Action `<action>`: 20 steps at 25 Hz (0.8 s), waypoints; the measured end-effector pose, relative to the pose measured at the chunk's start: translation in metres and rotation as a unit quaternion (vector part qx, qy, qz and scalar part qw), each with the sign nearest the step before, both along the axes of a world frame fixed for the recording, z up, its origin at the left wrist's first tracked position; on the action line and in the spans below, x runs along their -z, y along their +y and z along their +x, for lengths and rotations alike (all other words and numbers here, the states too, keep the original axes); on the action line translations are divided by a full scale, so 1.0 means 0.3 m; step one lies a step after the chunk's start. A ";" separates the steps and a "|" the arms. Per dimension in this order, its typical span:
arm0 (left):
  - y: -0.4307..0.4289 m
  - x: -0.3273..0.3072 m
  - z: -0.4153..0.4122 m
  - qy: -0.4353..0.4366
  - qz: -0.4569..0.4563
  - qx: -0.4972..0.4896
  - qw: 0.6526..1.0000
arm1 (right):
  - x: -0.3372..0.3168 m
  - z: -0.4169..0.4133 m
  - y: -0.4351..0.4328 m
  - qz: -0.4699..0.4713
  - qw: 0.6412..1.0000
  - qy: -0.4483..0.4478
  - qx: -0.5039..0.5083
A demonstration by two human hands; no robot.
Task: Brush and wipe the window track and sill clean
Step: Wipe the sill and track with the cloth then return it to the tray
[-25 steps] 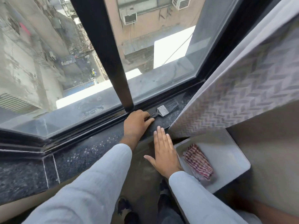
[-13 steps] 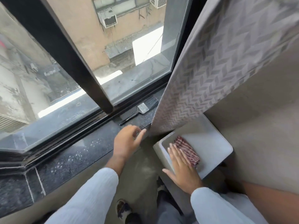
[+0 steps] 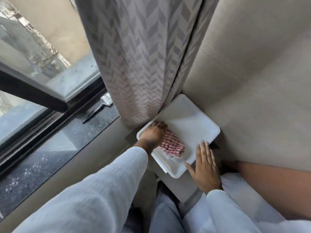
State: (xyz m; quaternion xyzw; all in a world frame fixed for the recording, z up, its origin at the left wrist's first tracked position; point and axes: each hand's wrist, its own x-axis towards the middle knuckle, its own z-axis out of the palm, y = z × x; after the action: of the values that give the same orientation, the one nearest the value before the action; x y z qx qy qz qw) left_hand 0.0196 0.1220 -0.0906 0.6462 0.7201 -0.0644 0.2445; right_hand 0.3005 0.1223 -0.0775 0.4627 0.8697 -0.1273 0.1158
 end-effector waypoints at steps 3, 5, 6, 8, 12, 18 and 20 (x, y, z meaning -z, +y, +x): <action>0.017 -0.004 0.018 -0.002 0.011 -0.022 1.000 | -0.002 0.003 0.001 -0.017 1.000 0.018 0.007; 0.020 -0.053 0.020 -0.065 0.014 -0.066 0.996 | -0.032 -0.021 0.014 -0.039 0.998 0.054 0.017; 0.014 -0.090 0.016 -0.116 0.017 -0.086 0.989 | -0.052 -0.048 0.026 -0.055 0.994 0.088 0.021; -0.012 -0.189 0.001 -0.225 0.018 -0.115 0.967 | -0.102 -0.131 0.064 -0.128 0.976 0.174 0.033; -0.144 -0.408 -0.079 -0.325 0.108 -0.192 0.920 | -0.298 -0.375 0.104 -0.327 0.909 0.249 0.072; -0.530 -0.543 -0.234 -0.525 0.272 -0.462 0.661 | -0.493 -0.765 -0.091 -0.417 0.822 0.383 0.067; -0.681 -0.546 -0.277 -0.478 0.323 -0.506 0.641 | -0.502 -0.874 -0.194 -0.421 0.828 0.371 0.008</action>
State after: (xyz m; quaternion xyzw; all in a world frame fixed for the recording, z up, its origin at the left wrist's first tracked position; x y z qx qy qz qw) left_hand -0.0635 -0.0824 0.0733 0.1593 0.6929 0.6240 0.3243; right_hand 0.0384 0.0642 0.0732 0.2941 0.7053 -0.6442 -0.0334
